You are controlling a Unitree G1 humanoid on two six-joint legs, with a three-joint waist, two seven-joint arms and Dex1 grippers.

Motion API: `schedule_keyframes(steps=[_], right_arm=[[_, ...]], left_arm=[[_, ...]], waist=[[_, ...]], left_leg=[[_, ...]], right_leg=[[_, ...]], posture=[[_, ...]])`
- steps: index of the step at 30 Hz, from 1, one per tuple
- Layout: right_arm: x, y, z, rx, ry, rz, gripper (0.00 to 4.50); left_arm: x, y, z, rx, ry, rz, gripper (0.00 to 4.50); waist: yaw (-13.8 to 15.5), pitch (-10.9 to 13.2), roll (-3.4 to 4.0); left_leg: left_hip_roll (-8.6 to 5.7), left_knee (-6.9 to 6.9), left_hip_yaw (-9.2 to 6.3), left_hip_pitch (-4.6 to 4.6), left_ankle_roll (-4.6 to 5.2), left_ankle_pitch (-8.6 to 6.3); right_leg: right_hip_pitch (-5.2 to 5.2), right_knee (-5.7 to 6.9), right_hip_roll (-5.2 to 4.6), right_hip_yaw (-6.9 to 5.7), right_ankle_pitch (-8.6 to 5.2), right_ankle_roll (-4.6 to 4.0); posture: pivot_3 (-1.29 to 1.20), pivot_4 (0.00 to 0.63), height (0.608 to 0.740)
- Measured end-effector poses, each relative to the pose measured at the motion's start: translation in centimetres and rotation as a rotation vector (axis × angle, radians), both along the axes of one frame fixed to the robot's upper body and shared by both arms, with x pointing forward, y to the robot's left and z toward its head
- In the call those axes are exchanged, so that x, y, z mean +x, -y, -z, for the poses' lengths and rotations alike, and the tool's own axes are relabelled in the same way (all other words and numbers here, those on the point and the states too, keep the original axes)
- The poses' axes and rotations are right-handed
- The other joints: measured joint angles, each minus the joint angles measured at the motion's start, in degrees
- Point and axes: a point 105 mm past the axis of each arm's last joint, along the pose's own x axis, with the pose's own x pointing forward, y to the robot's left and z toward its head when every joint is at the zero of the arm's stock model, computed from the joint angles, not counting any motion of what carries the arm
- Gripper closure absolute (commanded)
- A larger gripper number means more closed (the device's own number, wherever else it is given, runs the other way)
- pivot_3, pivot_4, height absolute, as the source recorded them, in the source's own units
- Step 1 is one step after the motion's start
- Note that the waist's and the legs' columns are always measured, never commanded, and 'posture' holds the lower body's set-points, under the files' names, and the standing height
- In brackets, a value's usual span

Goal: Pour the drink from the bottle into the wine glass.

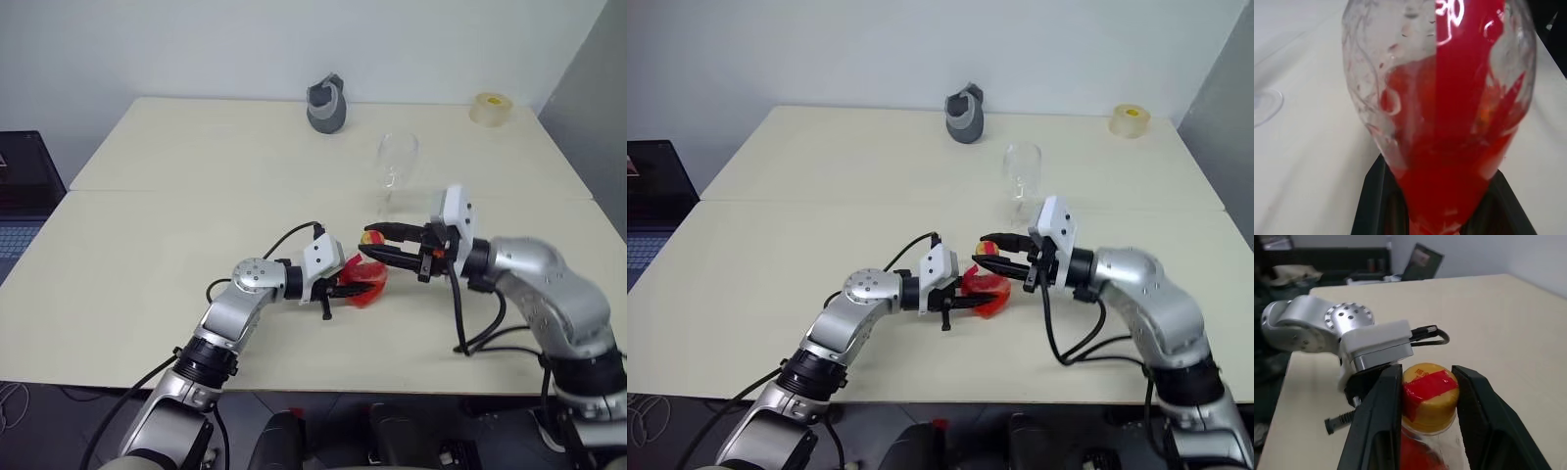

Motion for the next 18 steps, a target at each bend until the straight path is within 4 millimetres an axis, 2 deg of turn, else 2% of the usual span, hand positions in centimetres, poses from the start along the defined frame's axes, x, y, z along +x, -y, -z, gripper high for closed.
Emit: schedule_keyframes(steps=[5, 8, 9, 12, 14, 18], right_arm=[[0.1, 0.4, 0.2, -0.035, -0.065, -0.071, 3.27], [0.0, 0.7, 0.0, -0.008, -0.08, -0.03, 3.27], [0.0, 0.8, -0.1, 0.008, -0.075, -0.002, 2.53], [-0.3, 1.4, -0.4, 0.077, -0.039, 0.127, 1.54], [-1.0, 1.1, -0.9, 0.131, -0.01, 0.184, 0.83], [-2.4, -0.9, -1.9, 0.207, 0.061, 0.241, 0.82]], left_arm=[[-0.1, 0.2, 0.4, -0.002, -0.005, -0.015, 3.76], [0.1, 0.7, 0.4, -0.025, 0.007, -0.047, 3.76], [0.3, 0.9, 0.2, -0.034, 0.02, -0.065, 3.76], [1.4, 0.7, -0.4, -0.058, 0.064, -0.156, 3.78], [2.1, 0.2, -0.5, -0.071, 0.077, -0.217, 3.78], [2.4, 0.4, -0.7, -0.09, 0.088, -0.247, 3.78]], waist=[[0.2, 0.0, 0.0], [0.4, 0.0, -0.01], [0.4, 0.0, -0.01], [0.4, 0.0, -0.01], [0.3, 0.0, 0.0], [0.0, 0.0, 0.01]], left_leg=[[-0.01, 0.01, -0.18, -0.12, 0.0, 0.0], [-0.08, 0.1, -0.34, -0.15, 0.0, 0.0], [-0.08, 0.11, -0.34, -0.14, 0.0, 0.0], [-0.05, 0.06, -0.39, -0.15, -0.01, 0.0], [-0.03, 0.03, -0.39, -0.14, -0.01, 0.01], [-0.02, 0.02, -0.39, -0.09, -0.03, 0.01]], right_leg=[[-0.01, -0.06, -0.07, 0.07, -0.01, -0.01], [0.0, -0.02, -0.14, 0.09, 0.0, -0.01], [0.01, -0.01, -0.14, 0.09, 0.0, -0.01], [0.0, -0.01, -0.13, 0.06, 0.0, 0.0], [-0.02, 0.02, -0.11, 0.07, -0.01, 0.0], [-0.02, 0.06, -0.08, 0.07, -0.01, 0.0]], posture=[[0.0, 0.15, 0.74], [0.0, 0.15, 0.74], [0.0, 0.15, 0.74], [0.0, 0.15, 0.74], [0.0, 0.15, 0.74], [0.0, 0.15, 0.74]])
